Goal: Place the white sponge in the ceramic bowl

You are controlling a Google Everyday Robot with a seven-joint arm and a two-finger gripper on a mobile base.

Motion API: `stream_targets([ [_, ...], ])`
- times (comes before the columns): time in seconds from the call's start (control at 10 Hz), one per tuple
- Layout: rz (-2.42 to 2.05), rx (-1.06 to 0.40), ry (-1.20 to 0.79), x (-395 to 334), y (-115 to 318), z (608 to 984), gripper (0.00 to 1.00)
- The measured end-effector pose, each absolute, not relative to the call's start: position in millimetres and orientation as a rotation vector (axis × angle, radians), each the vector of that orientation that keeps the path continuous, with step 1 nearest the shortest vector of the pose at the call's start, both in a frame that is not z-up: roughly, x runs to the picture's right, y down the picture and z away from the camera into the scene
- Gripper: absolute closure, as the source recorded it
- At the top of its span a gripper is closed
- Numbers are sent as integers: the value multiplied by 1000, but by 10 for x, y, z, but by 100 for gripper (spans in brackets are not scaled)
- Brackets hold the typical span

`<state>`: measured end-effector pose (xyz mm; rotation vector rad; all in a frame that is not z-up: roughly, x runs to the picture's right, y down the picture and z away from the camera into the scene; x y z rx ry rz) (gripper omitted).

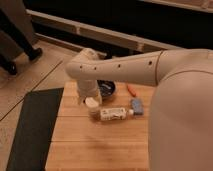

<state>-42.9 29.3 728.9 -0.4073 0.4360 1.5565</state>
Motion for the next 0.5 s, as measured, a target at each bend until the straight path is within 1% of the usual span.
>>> stream_targets([
  [0.1,1623,-326,377,-55,-76,7359,35],
  [0.3,1674,-255,327,352,-386,7405,35],
  [0.5,1704,-219,315,704,-513,7418,35],
])
